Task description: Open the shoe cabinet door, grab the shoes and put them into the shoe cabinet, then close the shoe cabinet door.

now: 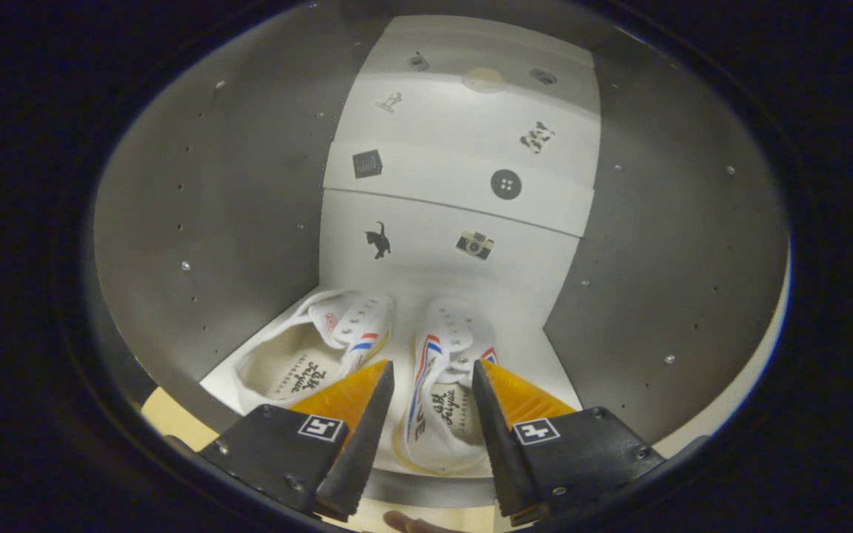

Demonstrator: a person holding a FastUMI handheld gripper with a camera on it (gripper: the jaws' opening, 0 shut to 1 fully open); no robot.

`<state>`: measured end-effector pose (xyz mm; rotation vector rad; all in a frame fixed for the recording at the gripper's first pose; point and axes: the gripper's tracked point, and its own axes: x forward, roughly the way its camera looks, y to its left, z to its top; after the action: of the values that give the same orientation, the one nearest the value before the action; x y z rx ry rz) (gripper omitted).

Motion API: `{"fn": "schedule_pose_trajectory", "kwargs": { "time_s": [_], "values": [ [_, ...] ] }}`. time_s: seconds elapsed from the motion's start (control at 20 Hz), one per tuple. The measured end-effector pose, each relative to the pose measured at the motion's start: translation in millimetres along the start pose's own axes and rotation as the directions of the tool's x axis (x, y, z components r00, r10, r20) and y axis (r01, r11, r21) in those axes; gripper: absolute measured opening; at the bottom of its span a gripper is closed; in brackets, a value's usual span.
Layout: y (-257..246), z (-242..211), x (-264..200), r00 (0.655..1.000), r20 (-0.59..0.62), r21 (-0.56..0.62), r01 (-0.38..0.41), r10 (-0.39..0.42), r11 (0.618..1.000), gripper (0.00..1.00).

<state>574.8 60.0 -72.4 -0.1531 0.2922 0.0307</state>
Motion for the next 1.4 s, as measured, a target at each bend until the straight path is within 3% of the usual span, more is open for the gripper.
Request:
{"fn": "schedule_pose_trajectory", "kwargs": {
  "time_s": [0.15,0.7,0.9,0.95,1.4],
  "values": [
    [4.2,0.2,-25.4,1.000,0.009,0.065,-0.014,0.014,0.998,0.76],
    [18.4,30.2,-174.5,0.989,0.121,0.137,-0.102,0.085,0.985,0.76],
    [32.7,38.5,-246.7,0.978,0.160,0.154,-0.157,0.132,0.975,0.97],
    [33.3,40.4,-265.4,0.975,0.173,0.158,-0.167,0.139,0.973,0.98],
    [-7.9,32.8,-428.9,0.964,0.254,0.170,-0.118,0.072,0.978,1.00]
  ]
}}
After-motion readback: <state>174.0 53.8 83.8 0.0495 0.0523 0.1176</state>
